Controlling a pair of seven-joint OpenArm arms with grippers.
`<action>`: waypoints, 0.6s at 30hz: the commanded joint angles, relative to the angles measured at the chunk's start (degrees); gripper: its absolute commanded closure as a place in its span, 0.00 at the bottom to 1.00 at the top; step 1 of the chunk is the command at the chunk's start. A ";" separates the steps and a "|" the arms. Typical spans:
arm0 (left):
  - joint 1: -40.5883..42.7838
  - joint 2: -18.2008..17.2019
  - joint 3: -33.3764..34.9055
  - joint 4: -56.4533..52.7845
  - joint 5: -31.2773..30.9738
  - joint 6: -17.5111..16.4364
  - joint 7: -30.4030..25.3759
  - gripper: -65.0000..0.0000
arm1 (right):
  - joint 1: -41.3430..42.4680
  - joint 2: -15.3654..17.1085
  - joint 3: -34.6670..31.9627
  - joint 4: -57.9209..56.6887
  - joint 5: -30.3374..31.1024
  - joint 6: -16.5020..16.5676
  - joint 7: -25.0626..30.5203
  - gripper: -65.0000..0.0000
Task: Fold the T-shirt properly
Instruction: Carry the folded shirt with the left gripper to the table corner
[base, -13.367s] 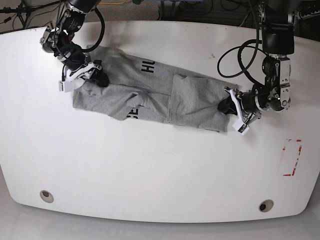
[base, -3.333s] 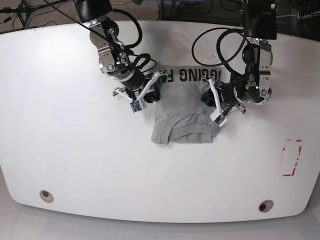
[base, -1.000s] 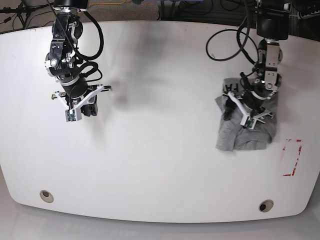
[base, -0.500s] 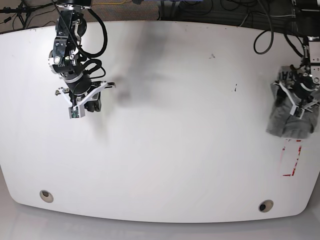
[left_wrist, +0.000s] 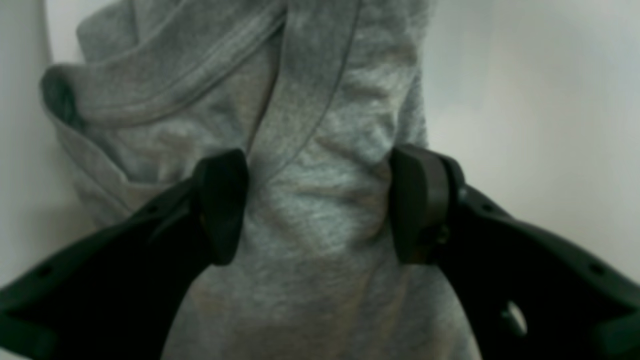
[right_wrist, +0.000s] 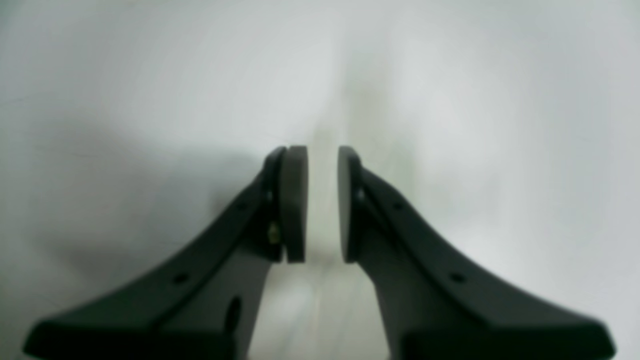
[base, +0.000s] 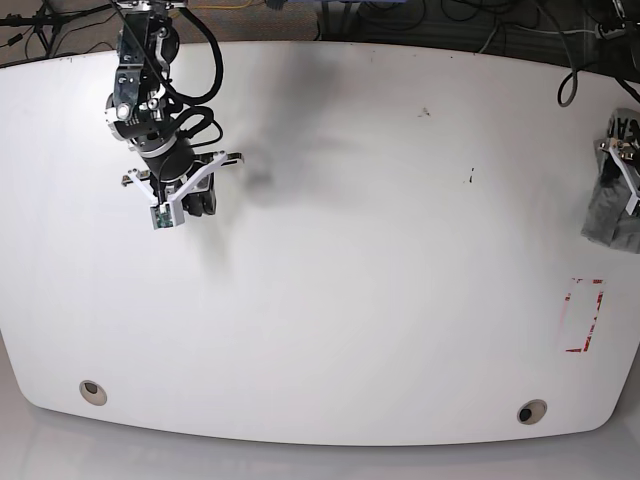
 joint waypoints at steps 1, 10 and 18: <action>0.80 -1.91 -1.54 -0.45 3.82 -2.13 4.61 0.37 | 0.13 0.46 0.26 1.17 0.38 0.02 1.09 0.84; 1.68 -3.58 -3.12 6.67 3.65 -2.13 4.79 0.37 | -0.13 0.46 0.26 1.79 0.12 0.02 1.27 0.84; 1.76 -1.65 -3.39 15.20 3.65 -2.13 11.73 0.37 | -0.22 0.63 0.26 2.31 -0.06 0.02 1.35 0.84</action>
